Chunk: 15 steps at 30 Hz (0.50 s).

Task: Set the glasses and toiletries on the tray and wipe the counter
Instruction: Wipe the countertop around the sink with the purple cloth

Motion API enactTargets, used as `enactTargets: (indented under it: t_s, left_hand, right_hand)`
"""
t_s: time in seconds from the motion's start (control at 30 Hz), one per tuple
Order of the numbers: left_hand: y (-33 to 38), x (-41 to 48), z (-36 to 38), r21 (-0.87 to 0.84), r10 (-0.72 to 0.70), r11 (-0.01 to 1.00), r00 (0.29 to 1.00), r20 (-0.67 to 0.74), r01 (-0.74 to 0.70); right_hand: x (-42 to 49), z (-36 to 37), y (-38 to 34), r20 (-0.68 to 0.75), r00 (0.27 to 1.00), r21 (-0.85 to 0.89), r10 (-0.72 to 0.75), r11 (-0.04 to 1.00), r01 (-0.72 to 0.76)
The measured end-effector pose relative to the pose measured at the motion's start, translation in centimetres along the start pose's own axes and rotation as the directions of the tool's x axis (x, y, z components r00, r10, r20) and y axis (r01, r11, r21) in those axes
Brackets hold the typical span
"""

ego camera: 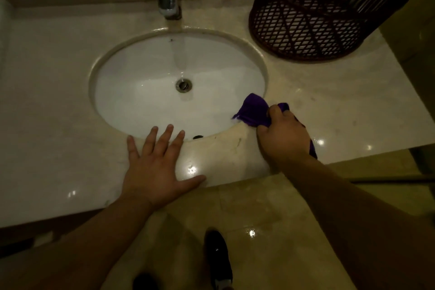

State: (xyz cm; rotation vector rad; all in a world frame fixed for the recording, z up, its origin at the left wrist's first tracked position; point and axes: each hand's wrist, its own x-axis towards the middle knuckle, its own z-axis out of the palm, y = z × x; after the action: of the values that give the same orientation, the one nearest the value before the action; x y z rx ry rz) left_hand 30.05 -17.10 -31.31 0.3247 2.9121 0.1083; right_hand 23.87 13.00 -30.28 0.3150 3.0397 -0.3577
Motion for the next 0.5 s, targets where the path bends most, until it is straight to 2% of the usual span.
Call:
enactTargets:
  t_s: [0.23, 0.5]
  left_hand:
    - [-2.9, -1.3, -0.3, -0.01, 0.119, 0.993, 0.993, -0.012, -0.119]
    - [-12.4, -5.0, -1.2, 0.065, -0.015, 0.998, 1.0, -0.008, 0.015]
  right_hand:
    - [-6.0, 1.0, -6.5, 0.081, 0.996, 0.029, -0.024, 0.999, 0.022]
    - [-11.7, 3.6, -17.5, 0.205, 0.97, 0.024, -0.129, 0.992, 0.126]
